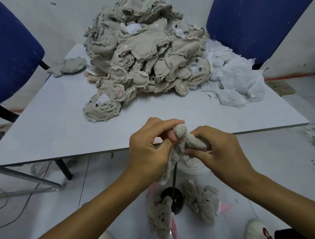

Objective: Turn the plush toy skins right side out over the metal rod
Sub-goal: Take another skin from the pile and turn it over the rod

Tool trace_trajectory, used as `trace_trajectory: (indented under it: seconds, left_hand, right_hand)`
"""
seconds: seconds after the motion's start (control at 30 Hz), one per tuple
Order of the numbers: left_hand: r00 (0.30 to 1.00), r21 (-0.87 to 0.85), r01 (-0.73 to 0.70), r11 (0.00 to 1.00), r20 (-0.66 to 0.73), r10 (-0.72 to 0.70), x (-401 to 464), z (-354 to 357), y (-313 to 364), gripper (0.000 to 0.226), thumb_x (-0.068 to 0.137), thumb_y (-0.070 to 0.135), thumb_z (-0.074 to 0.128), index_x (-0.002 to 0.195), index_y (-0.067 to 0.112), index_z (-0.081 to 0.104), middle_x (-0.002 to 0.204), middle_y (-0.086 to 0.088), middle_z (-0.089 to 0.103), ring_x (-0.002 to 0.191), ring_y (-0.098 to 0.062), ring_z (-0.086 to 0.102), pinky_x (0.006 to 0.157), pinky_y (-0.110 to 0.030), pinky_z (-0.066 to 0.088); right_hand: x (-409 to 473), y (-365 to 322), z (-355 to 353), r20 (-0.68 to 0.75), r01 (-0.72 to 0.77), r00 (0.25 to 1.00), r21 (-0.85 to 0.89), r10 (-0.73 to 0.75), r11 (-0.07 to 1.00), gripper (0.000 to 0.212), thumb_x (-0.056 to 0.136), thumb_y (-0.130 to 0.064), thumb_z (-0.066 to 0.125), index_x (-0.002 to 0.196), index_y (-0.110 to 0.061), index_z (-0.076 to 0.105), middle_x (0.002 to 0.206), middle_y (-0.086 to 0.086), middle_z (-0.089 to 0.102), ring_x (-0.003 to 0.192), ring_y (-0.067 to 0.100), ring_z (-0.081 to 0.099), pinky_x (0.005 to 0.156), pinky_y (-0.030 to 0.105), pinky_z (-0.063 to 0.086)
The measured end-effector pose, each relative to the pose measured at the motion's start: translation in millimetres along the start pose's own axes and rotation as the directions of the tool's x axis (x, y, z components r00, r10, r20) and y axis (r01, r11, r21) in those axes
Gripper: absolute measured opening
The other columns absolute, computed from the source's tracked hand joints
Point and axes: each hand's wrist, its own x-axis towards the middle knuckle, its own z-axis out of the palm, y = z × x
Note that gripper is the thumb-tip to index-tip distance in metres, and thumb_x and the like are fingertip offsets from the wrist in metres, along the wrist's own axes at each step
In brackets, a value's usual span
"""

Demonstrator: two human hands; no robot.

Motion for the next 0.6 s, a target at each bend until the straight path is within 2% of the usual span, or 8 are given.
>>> trace_trajectory:
  seconds: [0.07,0.13,0.2,0.3,0.37,0.43,0.5,0.6]
  left_hand:
    - [0.995,-0.036,0.077,0.996,0.06,-0.075,3,0,2,0.031,0.078,0.0,0.075,0.102,0.018,0.07,0.094,0.0,0.058,0.087,-0.016,0.06,0.078,-0.036,0.055]
    - [0.97,-0.14,0.207,0.968,0.159,-0.185,8,0,4,0.021,0.078,0.012,0.076,0.098,0.018,0.07,0.103,-0.005,0.057,0.096,-0.013,0.062,0.083,-0.03,0.053]
    - [0.952,-0.283,0.278,0.918,0.205,-0.226,10,1,7,0.013,0.081,0.015,0.076,0.092,0.01,0.072,0.098,-0.006,0.065,0.09,-0.009,0.064,0.08,-0.024,0.052]
    - [0.989,-0.35,0.144,0.926,0.094,-0.118,13,2,7,0.009,0.077,0.002,0.075,0.084,0.008,0.076,0.084,-0.003,0.07,0.083,-0.013,0.066,0.075,-0.024,0.053]
    - [0.992,-0.333,0.108,0.937,0.104,-0.077,14,0,2,0.023,0.073,-0.01,0.073,0.086,0.009,0.077,0.086,-0.005,0.072,0.083,-0.013,0.068,0.076,-0.024,0.055]
    - [0.974,-0.362,0.219,0.906,0.138,-0.18,12,0,-2,0.03,0.072,-0.016,0.073,0.087,0.009,0.078,0.088,-0.001,0.076,0.086,-0.013,0.07,0.079,-0.024,0.056]
    - [0.936,-0.381,0.35,0.856,0.17,-0.307,7,3,-6,0.034,0.07,-0.011,0.074,0.095,0.012,0.076,0.092,-0.003,0.077,0.087,-0.015,0.072,0.081,-0.027,0.058]
    - [0.903,-0.311,0.401,0.861,0.289,-0.317,6,-1,-11,0.028,0.071,-0.001,0.077,0.095,0.013,0.075,0.092,-0.003,0.077,0.086,-0.014,0.072,0.078,-0.027,0.059]
  right_hand:
    - [-2,0,1,-0.03,0.018,0.999,-0.005,-0.018,1.0,0.02,0.076,-0.021,0.084,0.087,-0.014,0.068,0.076,-0.007,0.062,0.069,0.011,0.053,0.062,0.019,0.039]
    - [-4,-1,2,-0.059,0.038,0.998,-0.011,-0.038,0.999,0.019,0.077,-0.018,0.084,0.089,-0.014,0.07,0.079,-0.005,0.064,0.07,0.011,0.056,0.062,0.023,0.043]
    - [-5,-2,1,-0.116,0.06,0.991,-0.025,-0.063,0.998,0.022,0.075,-0.012,0.085,0.092,-0.013,0.07,0.082,-0.004,0.066,0.073,0.011,0.058,0.064,0.024,0.045]
    - [-5,-4,-2,-0.174,0.037,0.984,0.058,-0.027,0.998,0.027,0.075,-0.011,0.086,0.095,-0.014,0.069,0.085,-0.006,0.067,0.077,0.011,0.062,0.067,0.023,0.048]
    - [-4,-4,-2,-0.093,-0.031,0.995,0.124,0.042,0.992,0.025,0.074,-0.018,0.086,0.091,-0.019,0.068,0.079,-0.012,0.066,0.074,0.008,0.062,0.064,0.02,0.046]
    - [-3,-2,1,0.019,-0.108,0.994,0.065,0.107,0.992,0.024,0.072,-0.025,0.087,0.084,-0.022,0.066,0.067,-0.016,0.06,0.067,0.002,0.057,0.059,0.012,0.038]
    - [-2,1,3,0.114,-0.158,0.981,0.007,0.157,0.987,0.025,0.07,-0.027,0.088,0.08,-0.023,0.065,0.062,-0.016,0.058,0.067,-0.002,0.055,0.057,0.01,0.036]
    - [1,3,0,0.141,-0.213,0.97,0.108,0.197,0.971,0.025,0.068,-0.024,0.089,0.082,-0.026,0.068,0.07,-0.013,0.065,0.071,0.0,0.059,0.06,0.01,0.039]
